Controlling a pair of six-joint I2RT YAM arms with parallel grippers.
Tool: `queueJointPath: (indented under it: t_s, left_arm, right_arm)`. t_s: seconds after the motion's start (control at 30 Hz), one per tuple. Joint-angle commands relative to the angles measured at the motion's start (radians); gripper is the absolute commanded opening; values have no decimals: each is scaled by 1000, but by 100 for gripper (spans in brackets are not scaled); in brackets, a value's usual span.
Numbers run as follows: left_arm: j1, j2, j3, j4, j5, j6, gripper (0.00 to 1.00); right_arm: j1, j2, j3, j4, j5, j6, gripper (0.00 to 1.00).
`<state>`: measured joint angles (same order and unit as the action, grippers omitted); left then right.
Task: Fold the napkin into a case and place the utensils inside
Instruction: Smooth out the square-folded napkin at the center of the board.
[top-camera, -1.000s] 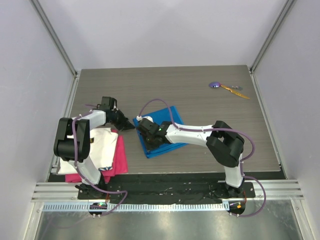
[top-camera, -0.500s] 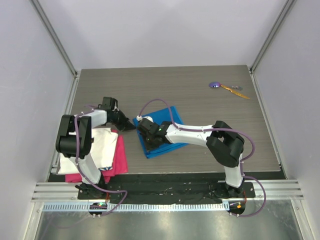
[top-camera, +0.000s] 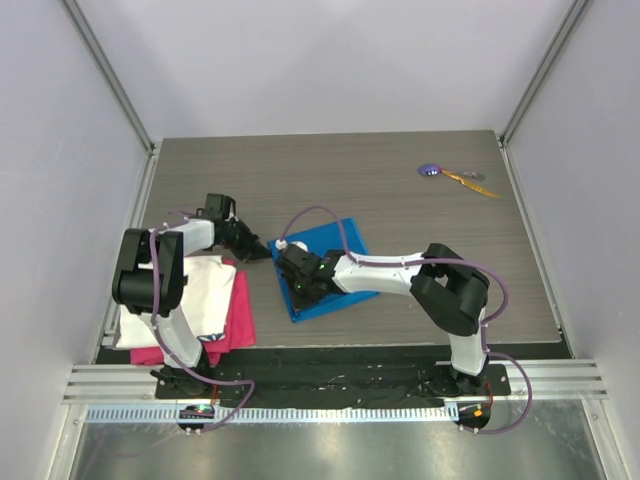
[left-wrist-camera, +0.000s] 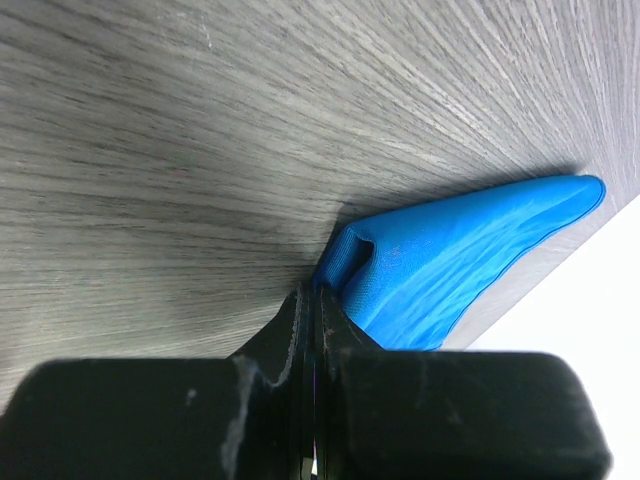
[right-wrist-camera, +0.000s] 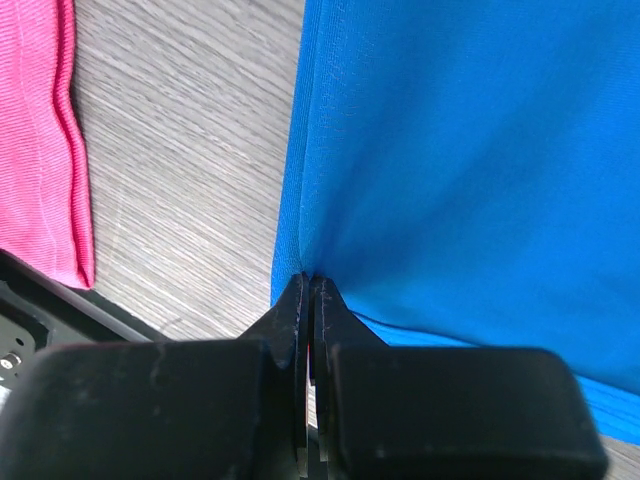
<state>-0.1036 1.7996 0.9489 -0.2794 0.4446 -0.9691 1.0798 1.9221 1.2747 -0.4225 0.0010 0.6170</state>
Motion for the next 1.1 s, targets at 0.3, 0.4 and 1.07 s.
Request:
queueJointPath:
  t_s: [0.3,0.4,1.07]
  left_arm:
    - [-36,-284,-50,-156,-6,199,22]
    - [-129,-307,-45,-201,49,250,29]
    - [-470,-342,-332,-27,-61,83,6]
  right_arm:
    - [-50,-211,-73,79,-65,52,49]
    - [-122,-323,-153,80,-73,61,56]
    - [-531,-551,-551,153,-147,-31,20]
